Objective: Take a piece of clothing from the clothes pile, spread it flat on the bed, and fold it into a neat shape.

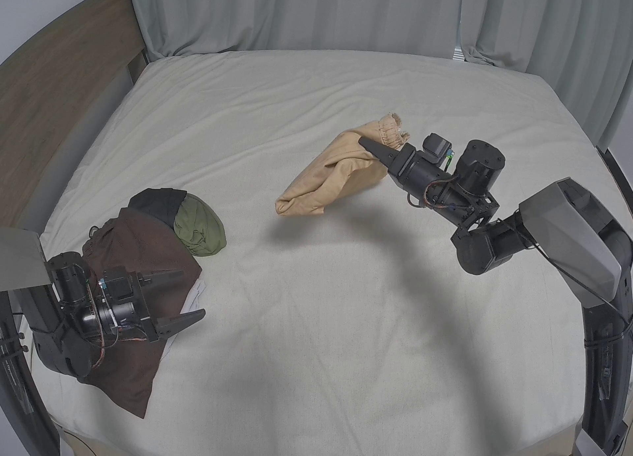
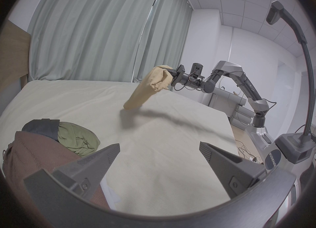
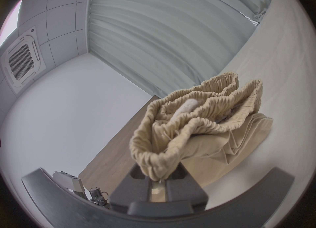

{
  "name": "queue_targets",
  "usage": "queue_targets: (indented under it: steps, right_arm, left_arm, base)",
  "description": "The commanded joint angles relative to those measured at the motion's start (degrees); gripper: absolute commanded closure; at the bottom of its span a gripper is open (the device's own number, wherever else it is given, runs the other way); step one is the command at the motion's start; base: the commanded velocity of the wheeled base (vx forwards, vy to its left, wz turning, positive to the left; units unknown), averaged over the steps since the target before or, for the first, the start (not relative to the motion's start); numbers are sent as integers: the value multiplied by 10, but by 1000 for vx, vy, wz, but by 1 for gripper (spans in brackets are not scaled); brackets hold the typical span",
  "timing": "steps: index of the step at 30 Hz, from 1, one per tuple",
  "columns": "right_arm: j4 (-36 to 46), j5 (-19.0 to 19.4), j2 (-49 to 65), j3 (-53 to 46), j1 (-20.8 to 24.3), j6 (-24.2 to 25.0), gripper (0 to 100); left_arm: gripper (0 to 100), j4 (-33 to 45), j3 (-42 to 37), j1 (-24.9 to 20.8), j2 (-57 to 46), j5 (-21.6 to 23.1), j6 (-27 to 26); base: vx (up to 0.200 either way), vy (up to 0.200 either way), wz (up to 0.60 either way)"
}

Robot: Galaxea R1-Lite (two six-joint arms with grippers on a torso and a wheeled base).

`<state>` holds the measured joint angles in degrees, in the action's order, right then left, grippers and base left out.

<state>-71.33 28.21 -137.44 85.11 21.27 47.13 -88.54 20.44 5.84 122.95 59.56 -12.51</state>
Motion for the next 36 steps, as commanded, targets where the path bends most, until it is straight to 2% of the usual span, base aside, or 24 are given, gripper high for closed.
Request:
queue_targets:
  steps: [1, 5, 14, 21, 24, 36]
  right_arm:
    - [16, -11, -35, 77, 0, 2, 100]
    - [26, -23, -78, 118, -7, 2, 100]
    - [17, -23, -164, 108, -19, -1, 100]
    - [-50, -25, -165, -22, -25, -4, 100]
    - [-106, -25, -158, -94, -24, -7, 100]
    - [-168, -25, -164, -179, -25, -10, 100]
  left_arm:
    - [0, 0, -1, 0, 2, 0, 0]
    - [0, 0, -2, 0, 3, -1, 0]
    - [0, 0, -2, 1, 4, 0, -1]
    - [0, 0, -2, 2, 1, 2, -1]
    - [0, 0, -3, 0, -1, 1, -1]
    - [0, 0, -4, 0, -3, 2, -1]
  base:
    - [0, 0, 0]
    - [0, 0, 0]
    - [0, 0, 0]
    - [0, 0, 0]
    - [0, 0, 0]
    - [0, 0, 0]
